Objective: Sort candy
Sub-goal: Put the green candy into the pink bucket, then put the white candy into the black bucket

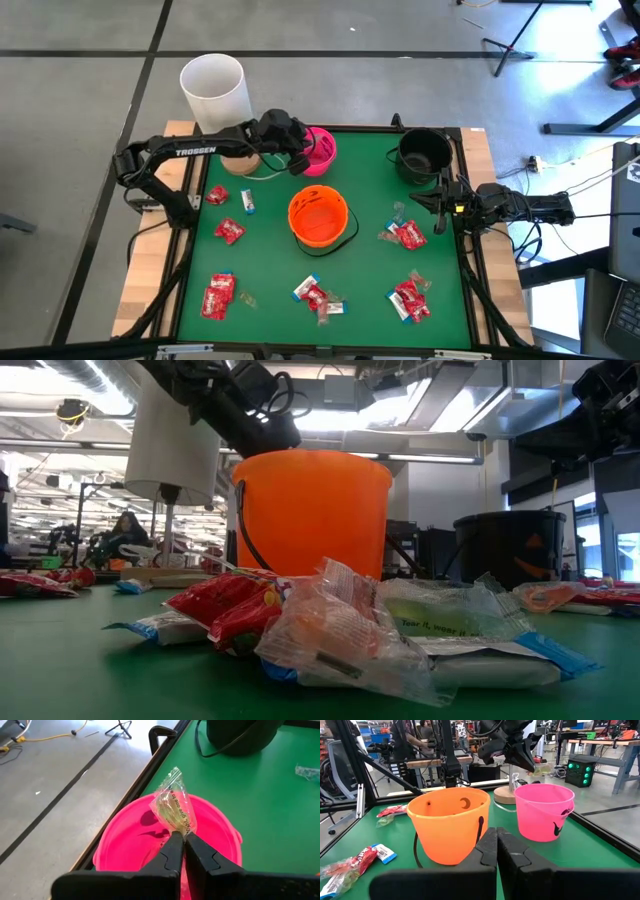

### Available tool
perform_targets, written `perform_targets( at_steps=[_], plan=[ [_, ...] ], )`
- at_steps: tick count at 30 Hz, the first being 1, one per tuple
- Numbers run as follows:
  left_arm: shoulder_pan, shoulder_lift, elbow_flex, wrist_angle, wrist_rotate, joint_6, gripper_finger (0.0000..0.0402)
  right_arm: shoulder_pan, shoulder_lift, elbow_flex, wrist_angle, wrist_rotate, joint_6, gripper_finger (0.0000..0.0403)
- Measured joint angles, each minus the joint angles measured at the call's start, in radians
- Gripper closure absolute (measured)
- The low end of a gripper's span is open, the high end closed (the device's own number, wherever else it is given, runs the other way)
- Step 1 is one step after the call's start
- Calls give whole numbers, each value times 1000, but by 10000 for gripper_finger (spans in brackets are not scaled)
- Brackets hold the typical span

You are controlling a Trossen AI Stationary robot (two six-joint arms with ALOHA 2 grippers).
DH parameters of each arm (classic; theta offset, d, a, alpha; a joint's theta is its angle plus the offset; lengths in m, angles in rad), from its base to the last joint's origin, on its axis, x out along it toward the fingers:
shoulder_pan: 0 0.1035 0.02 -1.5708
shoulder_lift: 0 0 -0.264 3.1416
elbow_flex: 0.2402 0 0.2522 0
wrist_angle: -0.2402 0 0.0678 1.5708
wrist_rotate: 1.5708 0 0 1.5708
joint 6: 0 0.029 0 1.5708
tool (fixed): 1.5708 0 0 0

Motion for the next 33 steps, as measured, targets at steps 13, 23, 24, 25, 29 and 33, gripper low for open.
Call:
perform_targets(
  at_steps=[13, 23, 24, 25, 29, 33],
  plan=[
    [3, 8, 1, -24, 2, 1, 401, 0, 0, 0, 0, 0, 0, 402],
    [32, 26, 1, -41, 1, -27, 351, 0, 0, 0, 0, 1, 0, 402],
    [32, 27, 1, -42, 1, -27, 339, 0, 0, 0, 0, 3, 0, 402],
    [32, 27, 1, -42, -1, -26, 327, 0, 0, 0, -1, 3, 0, 402],
    [32, 27, 1, -37, -2, -26, 286, 0, 0, 0, -1, 3, 0, 402],
    [32, 27, 1, -32, -2, -26, 265, 0, 0, 0, -1, 3, 0, 402]
  ],
)
